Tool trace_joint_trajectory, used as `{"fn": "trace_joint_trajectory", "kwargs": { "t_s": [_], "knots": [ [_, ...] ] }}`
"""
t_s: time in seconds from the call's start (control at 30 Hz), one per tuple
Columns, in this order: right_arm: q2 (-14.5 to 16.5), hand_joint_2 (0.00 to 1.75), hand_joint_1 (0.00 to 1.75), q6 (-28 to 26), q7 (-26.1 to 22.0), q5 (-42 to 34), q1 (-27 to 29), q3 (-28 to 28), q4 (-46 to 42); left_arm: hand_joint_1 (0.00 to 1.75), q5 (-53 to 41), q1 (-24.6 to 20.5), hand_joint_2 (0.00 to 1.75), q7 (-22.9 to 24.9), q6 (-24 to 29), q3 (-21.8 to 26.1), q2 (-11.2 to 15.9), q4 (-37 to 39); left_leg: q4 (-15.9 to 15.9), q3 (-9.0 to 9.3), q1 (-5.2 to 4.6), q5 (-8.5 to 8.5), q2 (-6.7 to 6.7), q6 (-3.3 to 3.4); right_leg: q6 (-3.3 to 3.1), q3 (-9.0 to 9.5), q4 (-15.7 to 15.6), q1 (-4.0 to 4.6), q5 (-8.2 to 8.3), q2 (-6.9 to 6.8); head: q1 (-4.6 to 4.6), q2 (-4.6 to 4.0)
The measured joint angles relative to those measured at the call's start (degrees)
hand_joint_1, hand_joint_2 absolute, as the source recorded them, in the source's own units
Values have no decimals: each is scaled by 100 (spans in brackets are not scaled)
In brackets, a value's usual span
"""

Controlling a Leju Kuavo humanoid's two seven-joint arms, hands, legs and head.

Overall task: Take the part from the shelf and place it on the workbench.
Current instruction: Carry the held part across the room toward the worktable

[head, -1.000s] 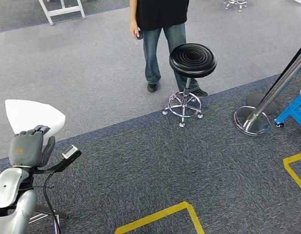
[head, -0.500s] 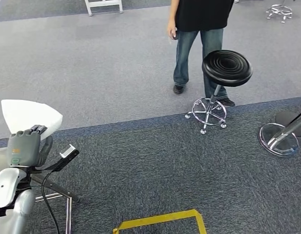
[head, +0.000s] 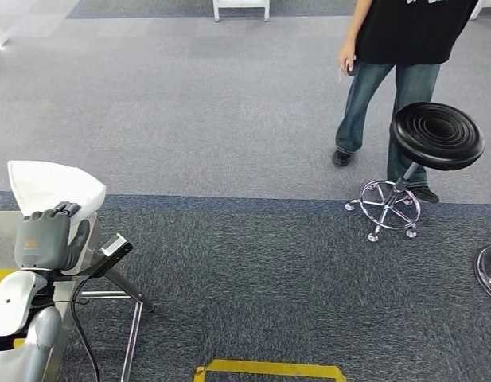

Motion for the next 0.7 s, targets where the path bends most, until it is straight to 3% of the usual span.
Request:
{"fn": "trace_joint_trajectory", "kwargs": {
  "t_s": [0.07,0.13,0.2,0.23,0.3,0.37,0.43,0.5,0.53,0.6,0.63,0.7],
  "knots": [
    [0,0,0,-3,1,10,-3,23,0,175,-8,2,175,0,1,9,7,1,158,-79,-1,-116,192,-48,-72,22,-33,0,19,-125,-18,0],
    [0,0,0,-5,1,20,3,37,1,175,-23,-18,175,0,2,13,10,2,739,-348,-8,-442,512,-89,-129,35,-52,13,18,-267,-40,0],
    [0,0,0,-5,2,23,14,39,1,175,-37,-19,175,0,0,14,10,11,1446,-689,9,-729,621,-117,-157,34,-50,35,3,-420,-46,0],
    [0,0,0,-5,3,26,15,40,1,175,-40,-13,175,0,-1,15,11,19,1598,-763,15,-737,636,-119,-164,37,-49,45,-6,-496,-47,0],
    [0,0,0,-5,3,33,9,49,1,175,-42,-9,175,0,-2,22,11,31,1260,-583,10,-456,685,-93,-167,60,-49,65,-28,-640,-46,0],
    [0,0,0,-5,3,41,5,66,1,175,-48,-27,175,0,-4,37,11,33,511,-176,-38,-126,893,-31,-144,95,-42,95,-64,-762,-48,0],
    [0,0,0,-5,3,44,2,78,1,175,-55,-57,175,0,-6,45,9,34,91,36,-90,-62,1053,38,-101,110,-34,130,-100,-878,-43,0],
    [0,0,0,-4,3,45,-8,84,1,175,-58,-61,175,0,-7,57,11,36,18,45,-102,-88,974,91,-52,123,-37,144,-126,-997,-37,0],
    [0,0,0,-3,3,46,-14,89,1,175,-59,-52,175,0,-7,68,13,36,-5,51,-90,-74,910,114,-21,117,-12,138,-155,-962,-33,0],
    [0,0,0,-3,3,49,-24,102,1,175,-70,-65,175,0,-10,84,13,38,-45,70,-52,-47,786,170,42,-29,303,109,-346,-691,-10,0],
    [0,0,0,-2,3,50,-21,109,1,175,-81,-74,175,0,-13,84,8,40,-49,72,-39,-43,728,189,67,-201,642,86,-512,-514,4,0],
    [0,0,0,-1,7,50,-6,119,1,175,-104,-81,175,0,-20,82,-1,47,-48,69,-33,-45,596,214,103,-615,1422,59,-820,-369,21,-1]
  ]
}}
